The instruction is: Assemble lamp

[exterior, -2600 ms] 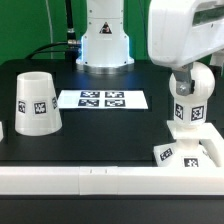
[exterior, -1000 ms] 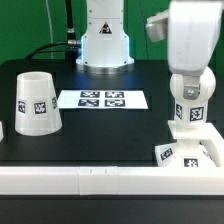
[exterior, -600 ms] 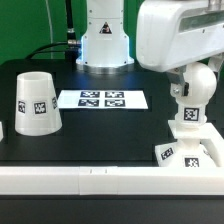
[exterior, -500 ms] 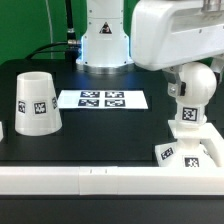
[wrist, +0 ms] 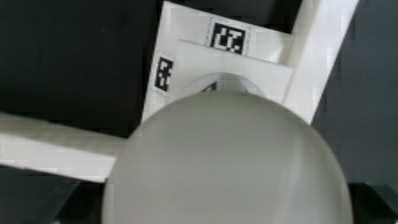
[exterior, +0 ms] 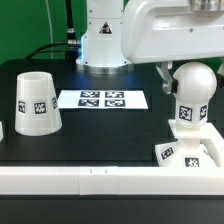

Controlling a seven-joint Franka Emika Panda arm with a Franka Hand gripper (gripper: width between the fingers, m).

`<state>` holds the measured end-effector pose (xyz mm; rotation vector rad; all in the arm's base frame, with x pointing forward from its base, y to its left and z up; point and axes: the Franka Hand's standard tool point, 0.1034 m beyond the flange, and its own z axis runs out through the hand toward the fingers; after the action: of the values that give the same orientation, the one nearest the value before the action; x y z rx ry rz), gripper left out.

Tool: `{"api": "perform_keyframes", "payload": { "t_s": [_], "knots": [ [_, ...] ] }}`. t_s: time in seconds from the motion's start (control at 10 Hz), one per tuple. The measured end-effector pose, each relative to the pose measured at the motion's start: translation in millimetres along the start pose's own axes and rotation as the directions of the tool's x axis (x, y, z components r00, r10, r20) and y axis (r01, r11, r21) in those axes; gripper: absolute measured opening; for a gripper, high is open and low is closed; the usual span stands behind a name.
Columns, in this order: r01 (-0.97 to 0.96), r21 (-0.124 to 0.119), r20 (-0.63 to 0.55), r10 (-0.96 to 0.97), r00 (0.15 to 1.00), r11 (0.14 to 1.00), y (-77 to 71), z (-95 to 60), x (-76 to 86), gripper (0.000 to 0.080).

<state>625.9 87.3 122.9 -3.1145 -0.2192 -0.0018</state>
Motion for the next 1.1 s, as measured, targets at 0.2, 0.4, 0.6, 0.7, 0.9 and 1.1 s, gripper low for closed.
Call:
{"api": "perform_keyframes", "payload": {
  "t_s": [0.2, 0.4, 0.6, 0.7, 0.9, 1.1],
  "knots": [
    [-0.104, 0.000, 0.000, 0.104, 0.995, 0.995, 0.8, 0.1, -0.1, 0.0578],
    [-0.299, 0.001, 0.004, 0.299, 0.954, 0.954, 1.7, 1.0, -1.8, 0.0578],
    [-0.465, 0.009, 0.010, 0.465, 0.885, 0.885, 3.0, 1.6, -2.8, 0.0578],
    [-0.551, 0.015, 0.017, 0.551, 0.834, 0.834, 3.4, 1.8, -3.1, 0.0578],
    [-0.682, 0.024, 0.029, 0.682, 0.731, 0.731, 3.4, 2.4, -3.6, 0.0578],
    [-0.793, 0.028, 0.039, 0.792, 0.609, 0.608, 3.4, 2.6, -3.3, 0.0578]
  ]
}}
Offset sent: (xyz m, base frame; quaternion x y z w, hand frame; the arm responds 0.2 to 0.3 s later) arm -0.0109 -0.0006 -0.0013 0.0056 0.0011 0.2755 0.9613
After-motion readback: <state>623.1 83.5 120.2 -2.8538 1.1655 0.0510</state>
